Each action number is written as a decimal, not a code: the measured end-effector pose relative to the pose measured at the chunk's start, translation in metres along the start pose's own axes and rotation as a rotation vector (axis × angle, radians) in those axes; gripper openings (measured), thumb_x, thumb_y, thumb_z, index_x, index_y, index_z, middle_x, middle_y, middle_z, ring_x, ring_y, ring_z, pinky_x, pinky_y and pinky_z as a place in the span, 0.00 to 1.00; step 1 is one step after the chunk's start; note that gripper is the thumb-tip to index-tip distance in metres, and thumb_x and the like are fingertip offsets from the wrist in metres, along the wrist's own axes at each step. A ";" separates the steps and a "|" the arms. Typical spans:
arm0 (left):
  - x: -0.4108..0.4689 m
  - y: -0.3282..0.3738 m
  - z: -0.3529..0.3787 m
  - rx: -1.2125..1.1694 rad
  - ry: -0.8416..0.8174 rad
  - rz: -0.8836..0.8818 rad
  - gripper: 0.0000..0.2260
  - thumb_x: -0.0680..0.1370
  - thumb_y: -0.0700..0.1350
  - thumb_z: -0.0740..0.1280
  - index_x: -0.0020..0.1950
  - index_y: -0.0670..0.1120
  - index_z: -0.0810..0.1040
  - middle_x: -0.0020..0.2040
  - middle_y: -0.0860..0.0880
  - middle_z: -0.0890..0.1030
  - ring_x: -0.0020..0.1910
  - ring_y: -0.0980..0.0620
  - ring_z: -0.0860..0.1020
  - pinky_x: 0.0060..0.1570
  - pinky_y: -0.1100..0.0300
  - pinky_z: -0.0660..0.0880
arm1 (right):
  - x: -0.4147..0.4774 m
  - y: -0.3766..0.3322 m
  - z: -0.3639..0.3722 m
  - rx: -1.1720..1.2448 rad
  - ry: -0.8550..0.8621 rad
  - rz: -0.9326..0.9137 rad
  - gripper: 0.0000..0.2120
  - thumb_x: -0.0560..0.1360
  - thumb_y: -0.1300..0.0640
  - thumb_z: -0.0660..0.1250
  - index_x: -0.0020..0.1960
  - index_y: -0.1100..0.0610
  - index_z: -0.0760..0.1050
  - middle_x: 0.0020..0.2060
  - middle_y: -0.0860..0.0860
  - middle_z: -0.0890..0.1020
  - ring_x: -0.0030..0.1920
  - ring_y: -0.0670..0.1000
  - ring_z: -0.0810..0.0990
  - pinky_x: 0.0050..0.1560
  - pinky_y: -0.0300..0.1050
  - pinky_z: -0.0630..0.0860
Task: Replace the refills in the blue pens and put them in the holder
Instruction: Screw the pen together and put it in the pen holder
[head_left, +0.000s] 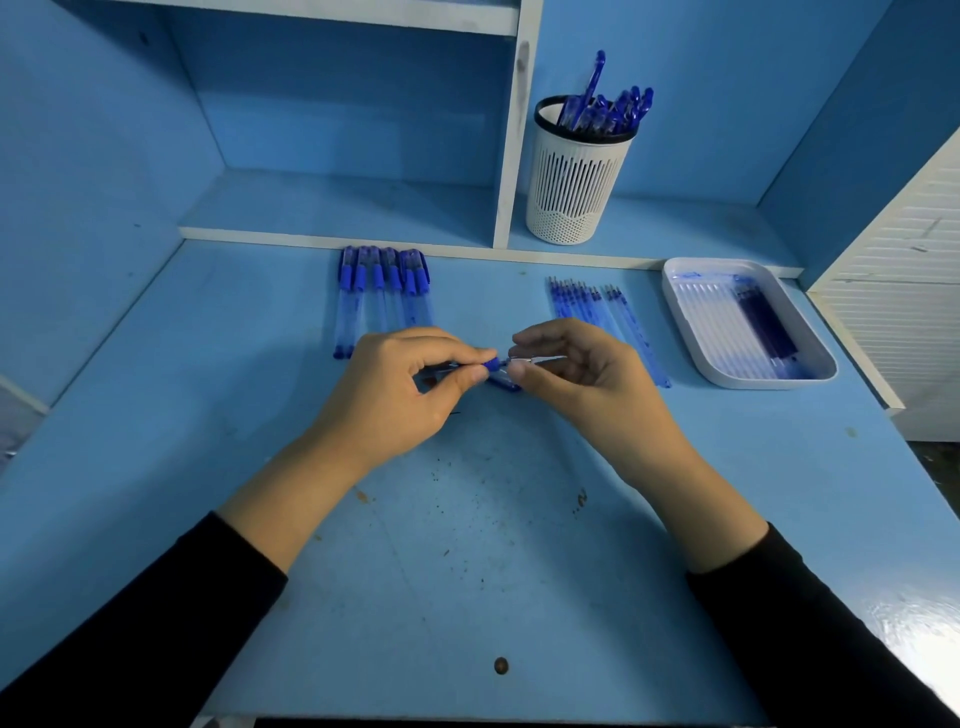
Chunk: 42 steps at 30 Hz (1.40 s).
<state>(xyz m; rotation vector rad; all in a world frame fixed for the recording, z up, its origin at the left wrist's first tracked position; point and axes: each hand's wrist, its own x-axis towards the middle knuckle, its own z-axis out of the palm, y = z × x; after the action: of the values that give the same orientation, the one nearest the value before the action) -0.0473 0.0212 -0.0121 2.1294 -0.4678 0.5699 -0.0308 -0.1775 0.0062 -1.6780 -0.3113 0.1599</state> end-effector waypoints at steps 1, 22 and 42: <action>0.000 0.000 0.000 0.004 0.001 0.004 0.07 0.75 0.42 0.73 0.51 0.44 0.86 0.44 0.56 0.83 0.42 0.62 0.80 0.43 0.69 0.75 | 0.000 0.000 0.001 0.005 0.006 0.009 0.07 0.73 0.59 0.73 0.51 0.57 0.80 0.44 0.52 0.84 0.44 0.52 0.84 0.52 0.44 0.80; -0.001 -0.004 -0.004 -0.015 0.027 -0.055 0.07 0.75 0.40 0.74 0.52 0.45 0.86 0.44 0.56 0.83 0.42 0.59 0.81 0.44 0.66 0.78 | -0.007 0.009 -0.009 -0.356 0.136 -0.007 0.02 0.72 0.63 0.73 0.43 0.57 0.82 0.34 0.45 0.81 0.34 0.40 0.77 0.36 0.27 0.70; -0.005 0.001 0.001 -0.027 0.005 -0.041 0.06 0.75 0.39 0.74 0.51 0.43 0.86 0.44 0.52 0.85 0.42 0.58 0.81 0.44 0.63 0.78 | -0.010 -0.003 -0.008 -0.224 0.111 -0.099 0.10 0.69 0.60 0.77 0.50 0.53 0.82 0.42 0.47 0.85 0.43 0.45 0.83 0.49 0.34 0.78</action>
<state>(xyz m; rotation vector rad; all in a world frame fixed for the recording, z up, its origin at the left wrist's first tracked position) -0.0516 0.0208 -0.0144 2.1066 -0.4254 0.5422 -0.0383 -0.1879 0.0093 -1.8805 -0.3371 -0.0439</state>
